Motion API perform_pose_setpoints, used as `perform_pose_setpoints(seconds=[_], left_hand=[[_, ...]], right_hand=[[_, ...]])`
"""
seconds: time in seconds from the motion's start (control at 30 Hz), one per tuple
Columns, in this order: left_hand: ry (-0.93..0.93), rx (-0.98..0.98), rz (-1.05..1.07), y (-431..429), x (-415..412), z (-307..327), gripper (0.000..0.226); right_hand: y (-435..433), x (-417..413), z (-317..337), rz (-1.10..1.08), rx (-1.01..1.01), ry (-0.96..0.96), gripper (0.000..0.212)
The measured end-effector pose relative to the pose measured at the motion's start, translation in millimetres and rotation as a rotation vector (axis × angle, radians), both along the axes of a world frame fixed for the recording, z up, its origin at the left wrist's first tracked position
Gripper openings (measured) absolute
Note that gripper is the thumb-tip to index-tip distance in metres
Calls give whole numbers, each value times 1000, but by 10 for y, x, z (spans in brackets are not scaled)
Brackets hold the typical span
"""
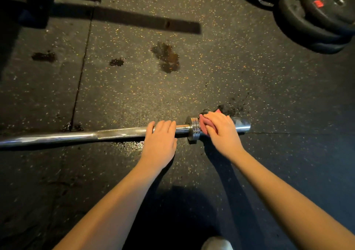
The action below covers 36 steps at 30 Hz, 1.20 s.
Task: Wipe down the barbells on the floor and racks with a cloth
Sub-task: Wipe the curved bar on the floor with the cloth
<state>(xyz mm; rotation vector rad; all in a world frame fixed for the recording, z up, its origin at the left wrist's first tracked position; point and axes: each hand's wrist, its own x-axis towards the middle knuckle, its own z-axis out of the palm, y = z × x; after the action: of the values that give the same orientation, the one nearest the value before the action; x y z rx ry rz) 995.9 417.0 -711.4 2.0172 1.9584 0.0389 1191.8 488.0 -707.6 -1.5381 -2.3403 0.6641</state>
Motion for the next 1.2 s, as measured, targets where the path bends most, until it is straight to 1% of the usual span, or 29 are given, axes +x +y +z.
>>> perform_pose_setpoints(seconds=[0.07, 0.1, 0.17, 0.23, 0.27, 0.33, 0.43, 0.5, 0.53, 0.63, 0.7, 0.73, 0.8, 0.87, 0.9, 0.97, 1.03, 1.07, 1.1, 1.13, 1.2], left_hand=[[9, 34, -22, 44, -4, 4, 40], [21, 39, -42, 75, -10, 5, 38], [25, 37, -86, 155, -26, 4, 36], [-17, 14, -112, 253, -37, 17, 38], [-40, -12, -120, 309, -40, 32, 40], [-46, -72, -141, 392, -45, 41, 42], [-6, -136, -163, 442, -73, 68, 39], [23, -161, -152, 438, -64, 87, 35], [29, -162, -136, 422, -47, 97, 35], [42, -125, -92, 357, 9, 84, 35], [47, -79, -74, 325, 26, 46, 34], [45, -58, -62, 321, 29, 29, 32], [51, -17, -34, 314, 45, -1, 29], [52, 5, -16, 309, 65, -9, 26], [40, 5, -11, 306, 74, -2, 25], [24, 0, -9, 308, 78, 11, 24], [19, 2, -5, 308, 83, 6, 23], [19, 11, 1, 306, 87, -1, 23], [21, 19, 7, 301, 92, -8, 22], [23, 28, 11, 298, 94, -14, 22], [25, 39, 9, 294, 86, -29, 22]], right_hand=[[47, 114, 34, 46, -29, -86, 30], [76, 164, 23, 38, -27, -86, 30], [106, 159, -13, -30, 5, -54, 26], [84, 50, -60, -125, 35, 1, 19], [68, -15, -84, -139, 56, 27, 17], [6, -116, -113, -60, 52, 48, 12], [-42, -65, 0, 126, -8, 37, 22], [23, 111, 51, 155, -25, 9, 24], [66, 219, 45, 108, -34, 5, 24], [176, 379, -30, -126, -42, -3, 19], [182, 214, -80, -168, -10, -27, 16], [158, 81, -100, -138, 7, -19, 16], [54, -136, -110, -5, 13, 36, 17], [8, -60, -103, 125, 2, 70, 13], [29, 63, -84, 136, 12, 53, 17], [121, 316, -87, 20, 31, 14, 23], [159, 361, -116, -160, 60, -2, 20], [145, 271, -129, -192, 72, 12, 17], [88, 150, -144, -166, 90, 35, 14], [-2, 31, -172, -93, 112, 60, 13], [-121, -44, -210, 88, 146, 53, 20]])
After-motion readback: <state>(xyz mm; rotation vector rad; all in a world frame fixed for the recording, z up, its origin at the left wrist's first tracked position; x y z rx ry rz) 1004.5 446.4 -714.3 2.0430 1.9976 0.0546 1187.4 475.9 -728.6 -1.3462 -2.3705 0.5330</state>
